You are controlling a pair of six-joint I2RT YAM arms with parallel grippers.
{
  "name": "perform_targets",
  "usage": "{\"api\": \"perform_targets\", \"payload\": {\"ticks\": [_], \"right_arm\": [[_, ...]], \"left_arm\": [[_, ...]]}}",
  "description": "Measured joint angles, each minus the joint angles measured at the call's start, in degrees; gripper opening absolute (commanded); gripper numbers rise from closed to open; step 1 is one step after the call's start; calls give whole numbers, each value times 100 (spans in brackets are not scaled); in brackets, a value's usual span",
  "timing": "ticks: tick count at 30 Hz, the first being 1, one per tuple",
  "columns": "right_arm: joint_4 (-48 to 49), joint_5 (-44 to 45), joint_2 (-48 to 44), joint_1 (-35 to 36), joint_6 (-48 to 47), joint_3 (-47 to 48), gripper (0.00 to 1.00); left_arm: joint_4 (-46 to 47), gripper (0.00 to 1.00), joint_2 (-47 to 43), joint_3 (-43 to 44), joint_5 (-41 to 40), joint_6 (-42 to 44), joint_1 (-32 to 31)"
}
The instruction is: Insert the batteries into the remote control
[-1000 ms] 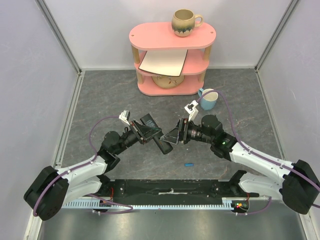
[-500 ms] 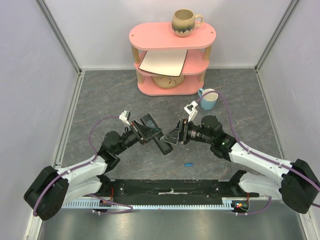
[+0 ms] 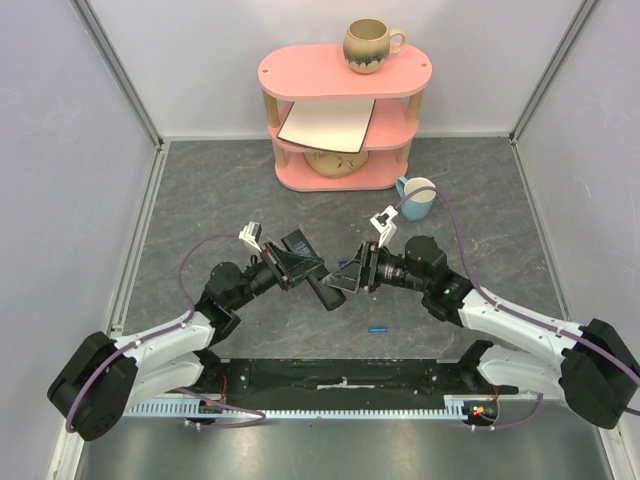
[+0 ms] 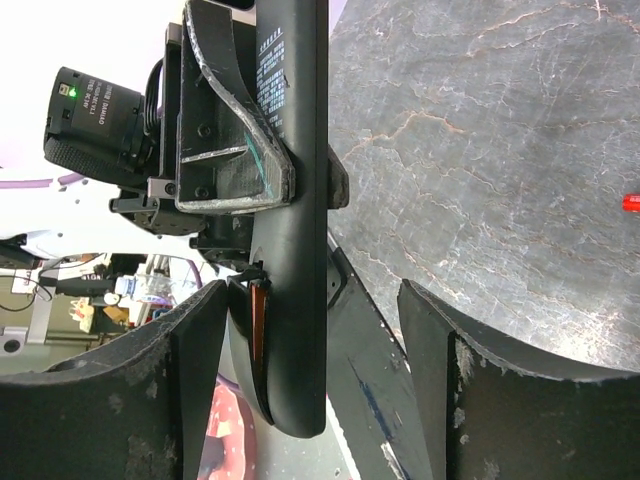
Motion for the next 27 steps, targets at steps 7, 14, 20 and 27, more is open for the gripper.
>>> {"api": "perform_targets", "payload": {"ticks": [7, 14, 20, 27], "right_arm": [[175, -52, -46, 0, 87, -122, 67], [330, -153, -44, 20, 140, -168, 59], [546, -203, 39, 57, 214, -212, 54], [675, -264, 79, 83, 260, -214, 19]], "left_arm": [[-28, 2, -2, 0, -22, 0, 2], [-74, 2, -2, 37, -22, 2, 0], [-92, 2, -4, 118, -22, 15, 2], [-131, 2, -4, 118, -24, 17, 2]]}}
